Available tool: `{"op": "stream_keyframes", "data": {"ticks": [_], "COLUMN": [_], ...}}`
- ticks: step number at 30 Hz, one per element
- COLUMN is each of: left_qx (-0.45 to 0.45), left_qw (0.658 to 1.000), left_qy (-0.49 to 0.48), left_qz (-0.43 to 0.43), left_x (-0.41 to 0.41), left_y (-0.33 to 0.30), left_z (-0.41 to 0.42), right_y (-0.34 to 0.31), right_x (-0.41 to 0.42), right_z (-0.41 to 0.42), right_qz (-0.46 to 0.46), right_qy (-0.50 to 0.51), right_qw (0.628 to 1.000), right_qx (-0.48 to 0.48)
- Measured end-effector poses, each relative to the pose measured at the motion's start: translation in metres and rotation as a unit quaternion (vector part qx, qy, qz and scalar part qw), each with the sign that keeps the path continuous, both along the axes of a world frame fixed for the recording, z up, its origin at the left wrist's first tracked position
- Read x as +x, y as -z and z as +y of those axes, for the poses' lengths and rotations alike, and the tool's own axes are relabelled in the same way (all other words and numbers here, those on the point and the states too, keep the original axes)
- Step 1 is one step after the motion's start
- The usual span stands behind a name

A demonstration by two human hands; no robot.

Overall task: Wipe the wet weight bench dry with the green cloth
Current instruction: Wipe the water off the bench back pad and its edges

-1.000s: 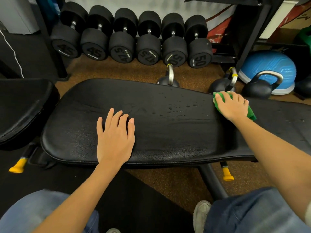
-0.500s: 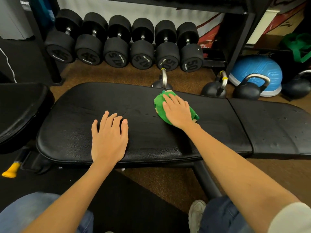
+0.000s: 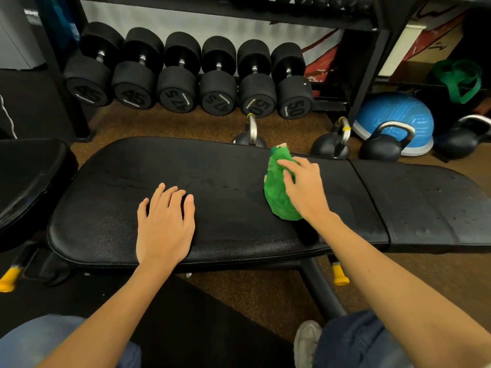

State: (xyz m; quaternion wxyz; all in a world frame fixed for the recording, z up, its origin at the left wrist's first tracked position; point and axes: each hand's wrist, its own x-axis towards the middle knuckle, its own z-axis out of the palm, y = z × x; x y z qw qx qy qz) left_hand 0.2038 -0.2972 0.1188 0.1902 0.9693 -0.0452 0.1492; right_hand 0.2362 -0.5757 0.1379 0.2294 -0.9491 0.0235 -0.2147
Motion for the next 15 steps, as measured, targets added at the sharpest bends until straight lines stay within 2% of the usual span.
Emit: {"op": "stream_keyframes", "data": {"ticks": [3,6,9,12,15], "left_qx": [-0.006,-0.002,0.004,0.009,0.009], "left_qw": [1.0,1.0,1.0,1.0,1.0], "left_qy": [0.0,0.003,0.004,0.004,0.002], "left_qz": [-0.001,-0.002,0.001,-0.001,-0.001], "left_x": [0.0,0.0,0.001,0.0,0.001], "left_y": [-0.001,0.0,0.0,0.001,0.001], "left_z": [0.0,0.0,0.0,0.0,0.0], "right_y": [-0.026,-0.043,-0.028,-0.004,0.008], "right_x": [-0.013,-0.029,-0.04,-0.044,-0.042], "right_z": [-0.036,-0.085,-0.127,-0.134,-0.119], "right_qz": [-0.043,0.008,0.089,0.225,0.26], "right_qy": [0.009,0.06,0.123,0.22,0.257], "right_qw": [0.996,0.992,0.988,0.948,0.928], "right_qx": [0.077,0.113,0.038,-0.051,-0.068]}}
